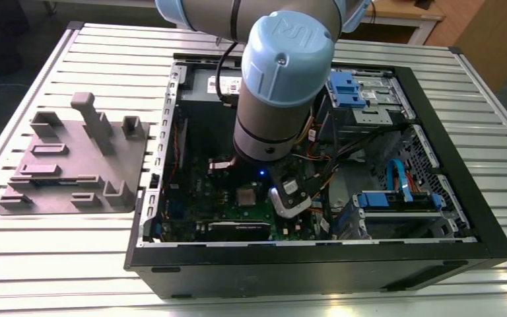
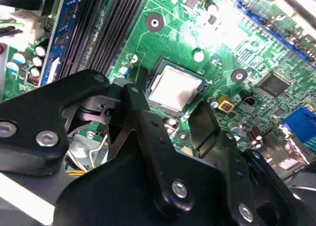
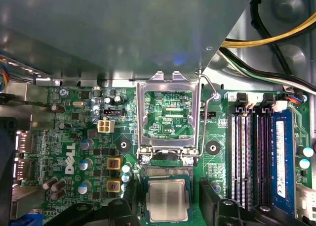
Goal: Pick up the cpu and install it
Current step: 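Place the cpu into insertion slot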
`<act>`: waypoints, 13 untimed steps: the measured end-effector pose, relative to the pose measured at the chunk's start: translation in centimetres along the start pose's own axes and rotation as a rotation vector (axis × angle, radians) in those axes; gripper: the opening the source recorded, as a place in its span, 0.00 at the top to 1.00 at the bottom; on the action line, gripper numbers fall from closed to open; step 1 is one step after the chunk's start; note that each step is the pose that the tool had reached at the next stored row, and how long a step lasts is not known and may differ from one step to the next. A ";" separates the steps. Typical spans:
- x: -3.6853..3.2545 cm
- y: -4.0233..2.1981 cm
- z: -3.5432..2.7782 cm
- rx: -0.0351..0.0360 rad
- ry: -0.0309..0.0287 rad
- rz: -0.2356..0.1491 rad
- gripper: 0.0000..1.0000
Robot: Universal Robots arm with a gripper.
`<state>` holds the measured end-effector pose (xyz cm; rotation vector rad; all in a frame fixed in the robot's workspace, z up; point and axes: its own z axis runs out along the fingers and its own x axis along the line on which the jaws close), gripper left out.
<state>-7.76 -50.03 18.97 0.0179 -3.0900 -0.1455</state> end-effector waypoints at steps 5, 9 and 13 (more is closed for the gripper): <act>0.00 -0.03 0.08 0.0019 0.0031 -0.034 0.47; -0.02 -0.04 0.09 0.0025 0.0038 -0.039 0.55; 0.00 0.00 -0.22 0.0018 0.0036 -0.039 0.55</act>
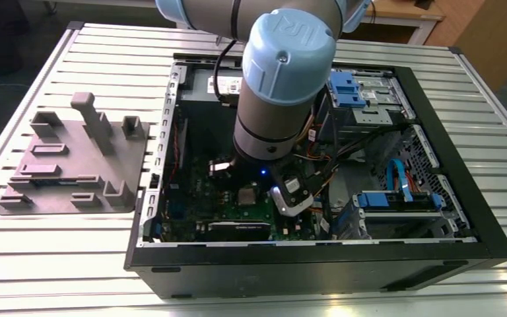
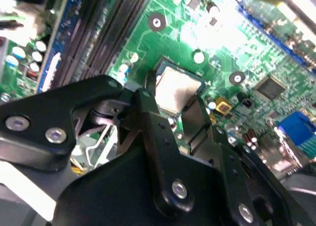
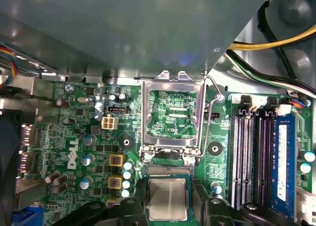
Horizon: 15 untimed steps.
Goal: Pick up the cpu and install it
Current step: 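Place the cpu into insertion slot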
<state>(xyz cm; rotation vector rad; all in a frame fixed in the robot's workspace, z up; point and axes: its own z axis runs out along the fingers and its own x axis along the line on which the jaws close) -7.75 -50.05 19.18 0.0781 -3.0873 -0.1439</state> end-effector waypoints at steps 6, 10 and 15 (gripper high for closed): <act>-0.01 0.07 -0.04 0.0001 -0.0005 0.007 0.55; -0.02 0.21 0.05 -0.0013 -0.0028 0.031 0.55; 0.02 0.22 0.06 -0.0012 -0.0032 0.033 0.55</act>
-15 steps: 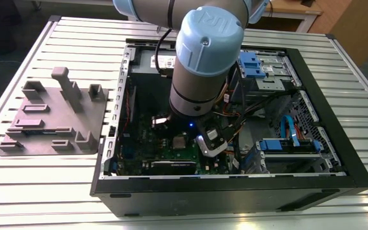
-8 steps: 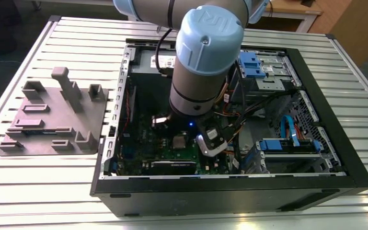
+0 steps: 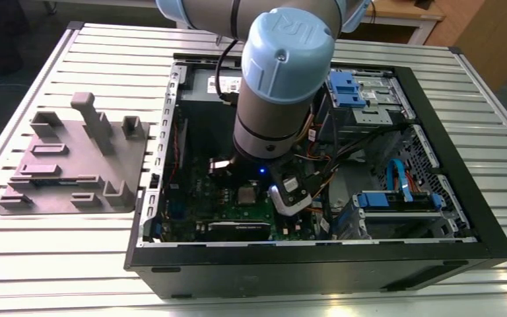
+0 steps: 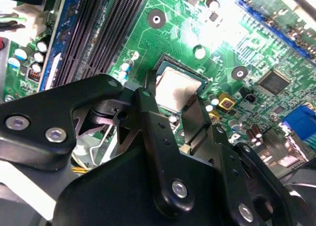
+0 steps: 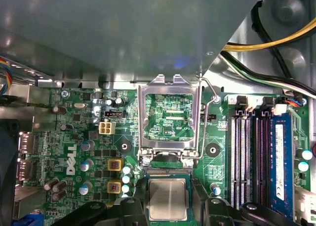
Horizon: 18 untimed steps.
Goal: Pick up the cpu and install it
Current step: 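Place the cpu into insertion slot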
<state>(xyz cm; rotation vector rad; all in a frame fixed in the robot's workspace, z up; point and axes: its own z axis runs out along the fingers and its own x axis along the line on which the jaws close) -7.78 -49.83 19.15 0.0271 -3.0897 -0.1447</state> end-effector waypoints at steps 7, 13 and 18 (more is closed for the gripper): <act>0.03 0.00 0.08 -0.0014 -0.0023 0.027 0.55; 0.06 0.00 0.08 -0.0019 -0.0017 0.039 0.55; 0.07 0.01 0.13 -0.0048 -0.0015 0.038 0.55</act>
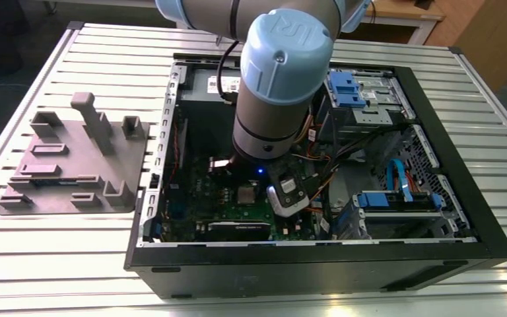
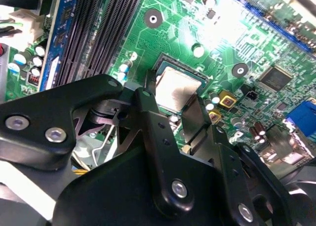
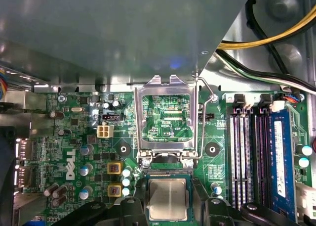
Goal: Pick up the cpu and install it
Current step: 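Place the cpu into insertion slot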
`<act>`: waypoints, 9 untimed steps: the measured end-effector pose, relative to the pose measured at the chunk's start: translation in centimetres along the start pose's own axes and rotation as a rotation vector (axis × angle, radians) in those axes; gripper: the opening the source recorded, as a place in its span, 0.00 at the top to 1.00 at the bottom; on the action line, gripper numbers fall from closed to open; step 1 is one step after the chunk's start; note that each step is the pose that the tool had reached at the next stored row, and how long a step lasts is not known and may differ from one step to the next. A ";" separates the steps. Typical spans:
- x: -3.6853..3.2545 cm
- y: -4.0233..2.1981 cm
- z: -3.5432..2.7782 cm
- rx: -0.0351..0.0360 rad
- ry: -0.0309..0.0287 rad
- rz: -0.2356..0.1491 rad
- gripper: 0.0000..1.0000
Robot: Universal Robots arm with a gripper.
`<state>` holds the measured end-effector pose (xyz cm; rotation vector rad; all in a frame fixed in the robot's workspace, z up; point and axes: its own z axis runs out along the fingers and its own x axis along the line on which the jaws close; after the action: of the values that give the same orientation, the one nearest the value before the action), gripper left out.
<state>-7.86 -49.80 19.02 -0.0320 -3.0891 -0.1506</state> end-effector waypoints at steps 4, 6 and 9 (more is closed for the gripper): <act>-0.01 0.02 0.03 -0.0007 0.0001 0.000 0.55; -0.01 0.03 0.03 -0.0009 0.0000 0.001 0.55; -0.01 0.02 0.05 -0.0011 -0.0004 0.005 0.55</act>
<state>-7.85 -49.77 18.97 -0.0398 -3.0891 -0.1521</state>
